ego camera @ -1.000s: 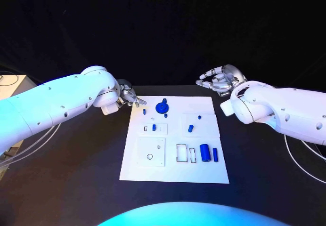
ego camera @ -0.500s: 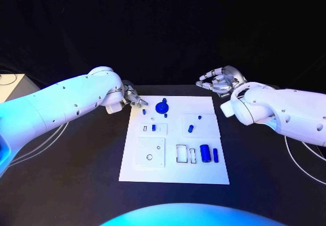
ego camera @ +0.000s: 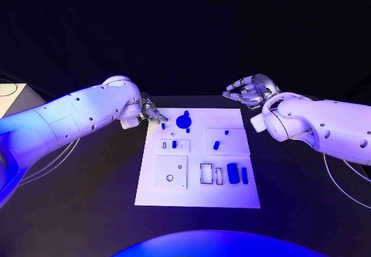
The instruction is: Assemble the parts on the task board
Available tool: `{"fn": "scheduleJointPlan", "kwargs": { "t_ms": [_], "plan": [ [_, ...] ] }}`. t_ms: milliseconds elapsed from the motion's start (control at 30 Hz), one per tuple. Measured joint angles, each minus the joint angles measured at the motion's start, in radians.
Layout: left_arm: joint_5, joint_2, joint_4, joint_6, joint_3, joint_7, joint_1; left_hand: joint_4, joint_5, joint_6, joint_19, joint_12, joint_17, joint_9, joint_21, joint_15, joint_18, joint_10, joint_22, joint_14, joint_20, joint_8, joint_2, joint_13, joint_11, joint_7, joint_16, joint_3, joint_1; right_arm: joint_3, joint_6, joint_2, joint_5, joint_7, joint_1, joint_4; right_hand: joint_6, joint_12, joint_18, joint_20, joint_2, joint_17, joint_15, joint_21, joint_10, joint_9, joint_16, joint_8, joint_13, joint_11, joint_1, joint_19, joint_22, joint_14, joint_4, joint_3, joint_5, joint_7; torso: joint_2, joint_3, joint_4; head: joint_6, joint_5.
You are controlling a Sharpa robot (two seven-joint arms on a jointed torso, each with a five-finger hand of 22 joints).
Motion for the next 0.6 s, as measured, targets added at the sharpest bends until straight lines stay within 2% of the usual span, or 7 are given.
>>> {"fn": "scheduleJointPlan", "kwargs": {
  "t_ms": [333,600],
  "plan": [
    [0.0,0.014,-0.021,0.022,-0.01,0.002,-0.002,0.0,0.0,0.0,0.0,0.0,0.0,0.0,0.0,0.0,0.0,-0.005,-0.001,0.0,0.0,0.0,0.008,-0.001,-0.003,0.0,-0.001,0.0,0.008,0.0,0.0,0.0,0.0,0.0,0.0,0.0,0.0,0.0,0.0,0.0,0.0,0.0,0.0,0.0,0.0,0.0,0.0,0.004,0.001,0.0,0.0,0.0,0.0,0.0,0.0,0.0,0.0,0.0,0.0,0.0,0.0007,-0.002,-0.002],
    [0.001,0.02,-0.026,0.033,-0.013,0.004,-0.003,-0.004,0.0,0.0,0.0,0.0,0.0,0.0,0.0,0.0,0.0,-0.008,-0.001,0.0,0.0,0.0,0.032,-0.001,0.001,0.0,-0.001,0.004,0.032,0.0,0.0,0.001,0.0,0.0,0.0,-0.001,0.0,0.0,0.0,0.0,0.0,0.0,0.0,0.0,0.0,0.0,0.0,0.004,0.001,0.0,0.0,0.0,0.001,0.0,0.0,0.0,0.0,0.0,0.0,-0.0002,0.0013,-0.005,-0.004]
  ]
}}
